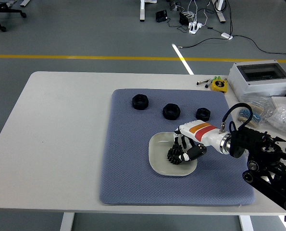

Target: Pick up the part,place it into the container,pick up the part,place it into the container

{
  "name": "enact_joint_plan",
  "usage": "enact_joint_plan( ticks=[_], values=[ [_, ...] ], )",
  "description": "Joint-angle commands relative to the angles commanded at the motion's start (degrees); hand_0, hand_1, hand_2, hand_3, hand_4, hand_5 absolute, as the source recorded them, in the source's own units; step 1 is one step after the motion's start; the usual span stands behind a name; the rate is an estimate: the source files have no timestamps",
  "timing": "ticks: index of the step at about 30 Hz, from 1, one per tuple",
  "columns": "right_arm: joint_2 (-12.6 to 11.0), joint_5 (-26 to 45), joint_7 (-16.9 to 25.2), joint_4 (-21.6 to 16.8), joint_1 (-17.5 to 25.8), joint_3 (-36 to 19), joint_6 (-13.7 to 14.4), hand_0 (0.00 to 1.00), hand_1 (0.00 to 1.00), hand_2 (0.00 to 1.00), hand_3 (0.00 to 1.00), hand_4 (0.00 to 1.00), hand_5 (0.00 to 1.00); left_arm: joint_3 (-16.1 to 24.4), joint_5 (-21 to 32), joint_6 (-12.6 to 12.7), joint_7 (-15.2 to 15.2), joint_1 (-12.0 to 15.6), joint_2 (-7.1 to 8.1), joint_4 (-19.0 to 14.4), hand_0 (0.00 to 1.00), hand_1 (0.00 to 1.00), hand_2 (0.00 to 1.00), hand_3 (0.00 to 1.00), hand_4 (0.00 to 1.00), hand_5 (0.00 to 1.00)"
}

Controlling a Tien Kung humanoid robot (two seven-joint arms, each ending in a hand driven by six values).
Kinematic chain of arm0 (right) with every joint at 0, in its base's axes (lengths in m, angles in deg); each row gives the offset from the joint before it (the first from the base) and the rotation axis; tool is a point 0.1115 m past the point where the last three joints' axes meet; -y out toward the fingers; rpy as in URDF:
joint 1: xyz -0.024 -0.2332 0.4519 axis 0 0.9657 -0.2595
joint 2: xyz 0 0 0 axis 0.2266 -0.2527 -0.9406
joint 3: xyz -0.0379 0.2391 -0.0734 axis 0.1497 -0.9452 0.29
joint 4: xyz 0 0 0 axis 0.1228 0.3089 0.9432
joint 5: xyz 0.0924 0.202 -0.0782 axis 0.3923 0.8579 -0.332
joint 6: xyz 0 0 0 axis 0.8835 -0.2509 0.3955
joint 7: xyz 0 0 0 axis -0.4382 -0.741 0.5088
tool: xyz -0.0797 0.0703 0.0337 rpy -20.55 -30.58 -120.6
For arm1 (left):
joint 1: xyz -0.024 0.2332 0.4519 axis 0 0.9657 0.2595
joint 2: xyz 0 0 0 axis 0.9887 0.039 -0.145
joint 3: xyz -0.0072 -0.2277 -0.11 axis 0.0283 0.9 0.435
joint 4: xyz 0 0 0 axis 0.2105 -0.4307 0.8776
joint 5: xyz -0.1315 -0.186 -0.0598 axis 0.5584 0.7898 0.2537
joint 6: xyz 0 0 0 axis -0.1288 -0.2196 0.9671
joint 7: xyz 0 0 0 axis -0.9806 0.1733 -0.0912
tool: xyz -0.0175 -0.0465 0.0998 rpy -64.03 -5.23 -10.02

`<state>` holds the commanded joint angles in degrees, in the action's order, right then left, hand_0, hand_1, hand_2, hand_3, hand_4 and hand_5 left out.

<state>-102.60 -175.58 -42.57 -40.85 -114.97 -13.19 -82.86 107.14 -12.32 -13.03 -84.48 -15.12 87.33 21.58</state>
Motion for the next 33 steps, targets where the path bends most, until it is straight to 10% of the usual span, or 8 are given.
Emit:
enact_joint_plan(
  ticks=[33],
  values=[
    [-1.3,-2.8,1.3,-2.8,1.4,-5.8,-5.7,0.086,0.331,0.478,0.527,0.957,0.363,0.5,-0.7,-0.1,-0.3,0.4,0.00,0.0,0.708,0.633,0.674,0.581,0.676,0.632]
  ],
)
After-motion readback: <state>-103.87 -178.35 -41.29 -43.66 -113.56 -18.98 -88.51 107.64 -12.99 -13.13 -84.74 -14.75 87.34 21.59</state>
